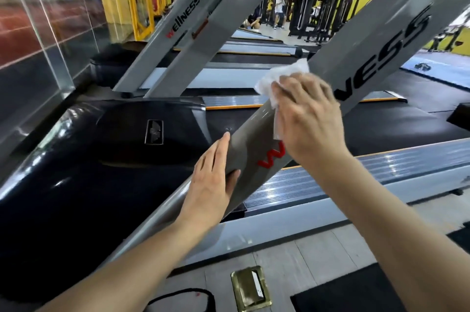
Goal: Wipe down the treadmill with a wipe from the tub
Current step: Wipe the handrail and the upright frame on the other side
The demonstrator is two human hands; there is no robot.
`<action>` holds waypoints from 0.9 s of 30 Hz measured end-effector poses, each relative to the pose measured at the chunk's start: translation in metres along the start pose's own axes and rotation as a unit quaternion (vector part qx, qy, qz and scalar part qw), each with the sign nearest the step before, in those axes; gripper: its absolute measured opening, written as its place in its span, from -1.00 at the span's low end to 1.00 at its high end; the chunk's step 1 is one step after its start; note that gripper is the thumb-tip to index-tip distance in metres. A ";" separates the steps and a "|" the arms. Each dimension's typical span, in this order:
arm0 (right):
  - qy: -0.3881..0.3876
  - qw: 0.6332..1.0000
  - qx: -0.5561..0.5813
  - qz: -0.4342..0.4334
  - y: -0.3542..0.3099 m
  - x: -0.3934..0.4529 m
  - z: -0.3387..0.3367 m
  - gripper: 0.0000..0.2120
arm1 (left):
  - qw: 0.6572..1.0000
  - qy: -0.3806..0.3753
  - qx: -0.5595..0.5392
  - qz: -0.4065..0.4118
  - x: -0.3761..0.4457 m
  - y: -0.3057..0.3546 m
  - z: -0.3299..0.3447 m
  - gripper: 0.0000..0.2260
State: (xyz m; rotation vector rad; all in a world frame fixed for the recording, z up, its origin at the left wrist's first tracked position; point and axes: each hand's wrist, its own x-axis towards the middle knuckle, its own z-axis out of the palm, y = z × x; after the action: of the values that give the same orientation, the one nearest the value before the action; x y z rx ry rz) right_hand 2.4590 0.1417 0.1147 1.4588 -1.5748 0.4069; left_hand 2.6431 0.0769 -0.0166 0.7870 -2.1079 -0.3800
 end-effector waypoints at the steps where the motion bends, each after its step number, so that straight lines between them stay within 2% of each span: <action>1: -0.028 0.999 0.013 -0.010 -0.010 -0.005 -0.001 -0.58 | 1.000 -0.005 -0.001 0.003 0.000 0.000 -0.001 -0.38; 3: -0.072 0.995 0.044 -0.059 -0.027 -0.012 -0.002 -0.54 | 1.000 -0.018 0.000 0.002 0.001 -0.002 -0.003 -0.37; 6: -0.094 0.985 0.054 -0.137 -0.027 -0.006 -0.007 -0.52 | 0.999 -0.030 -0.010 -0.004 0.002 -0.004 -0.004 -0.36; 7: -0.087 0.985 0.051 -0.137 -0.020 -0.001 -0.008 -0.54 | 0.999 -0.031 -0.008 -0.002 0.002 -0.004 -0.003 -0.36; 10: -0.020 0.996 0.018 -0.080 0.007 0.009 -0.006 -0.79 | 1.000 -0.023 0.015 0.004 0.001 -0.001 -0.003 -0.36; 13: -0.009 0.999 0.002 -0.047 -0.002 -0.003 0.002 -0.74 | 0.999 -0.024 0.018 -0.016 0.001 0.002 -0.004 -0.35; 18: -0.042 0.993 0.042 -0.102 -0.052 -0.050 0.017 -0.57 | 0.997 -0.052 -0.010 -0.055 -0.004 -0.001 -0.016 -0.30; 21: -0.040 0.986 0.073 -0.144 -0.079 -0.073 0.028 -0.56 | 0.989 -0.069 0.032 -0.125 -0.037 -0.031 -0.031 -0.32; 24: -0.055 0.974 0.101 -0.193 -0.090 -0.083 0.035 -0.56 | 0.980 -0.132 0.053 -0.139 -0.063 -0.054 -0.048 -0.32; 27: -0.003 0.981 0.108 -0.158 -0.075 -0.066 0.035 -0.65 | 0.980 -0.143 0.038 -0.135 -0.064 -0.059 -0.055 -0.33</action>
State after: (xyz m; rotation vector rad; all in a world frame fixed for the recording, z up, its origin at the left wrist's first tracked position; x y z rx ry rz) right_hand 2.5052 0.1364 0.0195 1.8448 -1.3017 0.3944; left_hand 2.7395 0.0743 -0.0528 1.1253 -2.2950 -0.5901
